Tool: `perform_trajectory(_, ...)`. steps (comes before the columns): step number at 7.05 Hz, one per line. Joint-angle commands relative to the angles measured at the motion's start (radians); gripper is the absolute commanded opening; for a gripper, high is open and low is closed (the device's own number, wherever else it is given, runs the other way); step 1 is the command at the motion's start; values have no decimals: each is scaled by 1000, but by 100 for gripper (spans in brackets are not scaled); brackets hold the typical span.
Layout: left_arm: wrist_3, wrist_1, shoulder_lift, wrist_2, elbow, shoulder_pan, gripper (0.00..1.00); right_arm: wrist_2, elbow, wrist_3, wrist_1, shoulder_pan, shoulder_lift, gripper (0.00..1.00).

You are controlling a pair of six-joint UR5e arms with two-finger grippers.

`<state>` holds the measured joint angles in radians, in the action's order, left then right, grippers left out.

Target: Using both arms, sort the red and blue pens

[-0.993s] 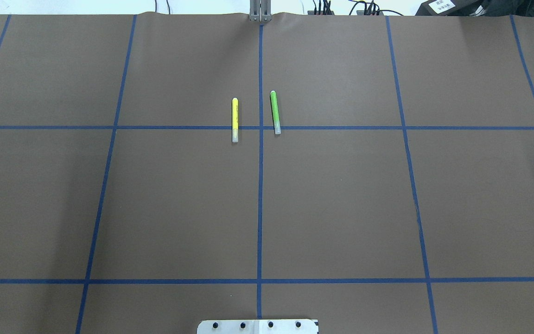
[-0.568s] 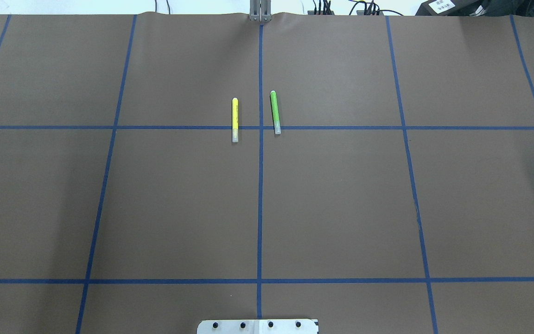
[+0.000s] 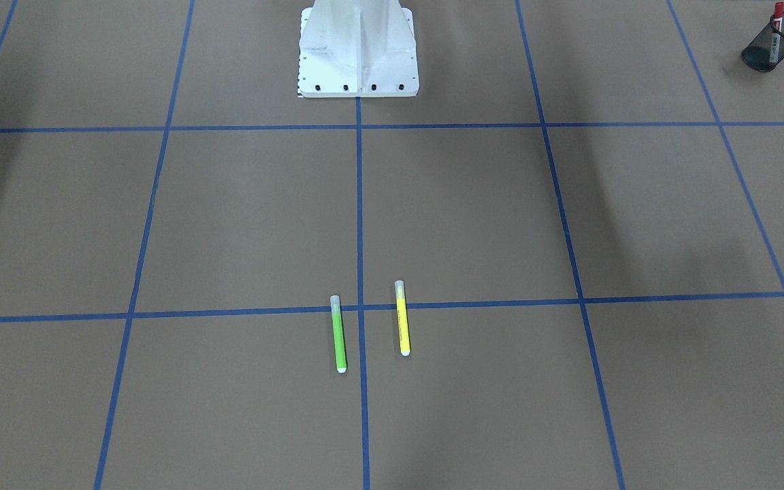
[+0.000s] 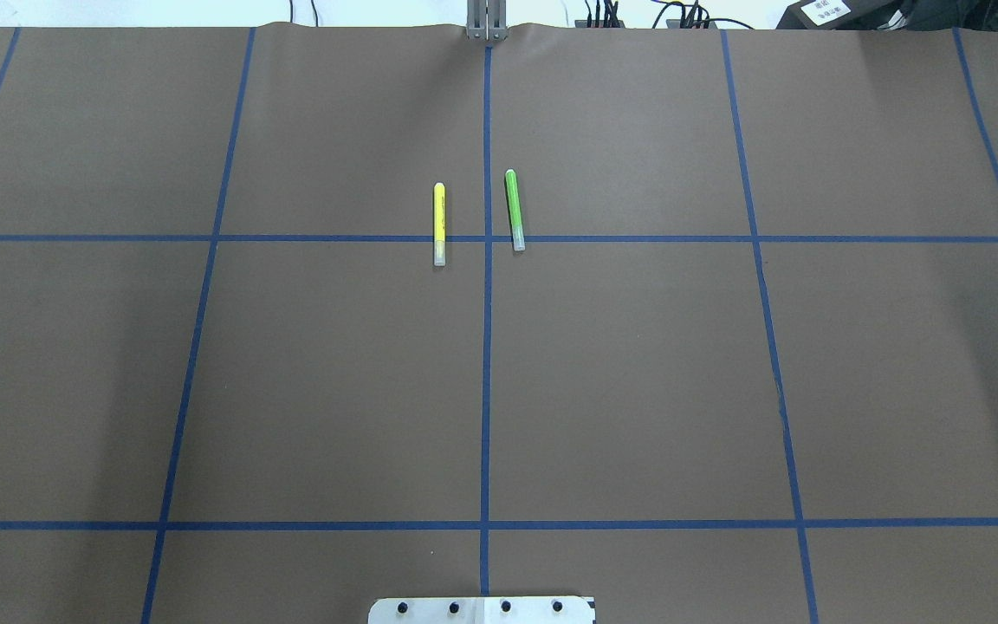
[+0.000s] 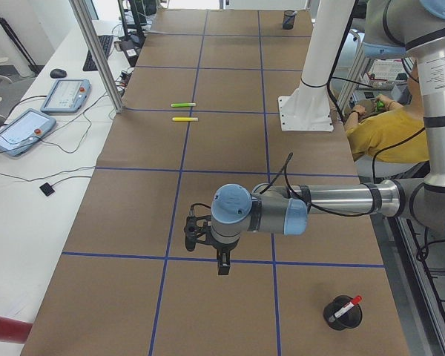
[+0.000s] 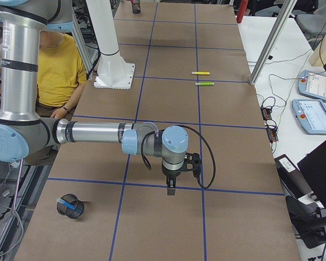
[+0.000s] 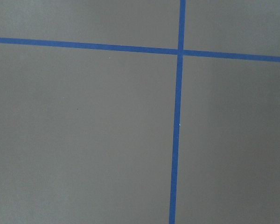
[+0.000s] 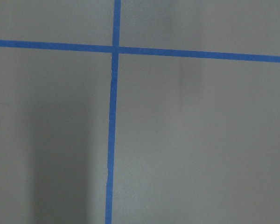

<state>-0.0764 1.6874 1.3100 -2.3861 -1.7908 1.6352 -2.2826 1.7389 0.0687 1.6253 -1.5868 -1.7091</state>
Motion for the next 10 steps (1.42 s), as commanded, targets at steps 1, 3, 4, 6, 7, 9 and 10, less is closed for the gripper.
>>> perform_trajectory(1, 1, 0, 2, -1, 5, -2, 99, -5, 8, 0, 2, 1, 3, 99)
perform_trajectory(3, 1, 0, 2, -2, 4, -2, 99, -6, 22, 0, 4, 1, 5, 99)
perform_trajectory(4, 1, 0, 2, -2, 4, -2, 99, -6, 24, 0, 4, 1, 5, 99)
perform_trajectory(6, 1, 2, 3, -2, 4, 0, 99, -8, 24, 0, 2, 1, 5, 99)
perform_trajectory(7, 0, 2, 5, -2, 4, 0, 99, -6, 24, 0, 4, 1, 5, 99)
perform_trajectory(9, 0, 2, 6, -4, 4, -2, 99, -8, 28, 0, 2, 1, 5, 99)
perform_trajectory(10, 0, 2, 6, -4, 4, -2, 99, -8, 28, 0, 2, 2, 5, 99)
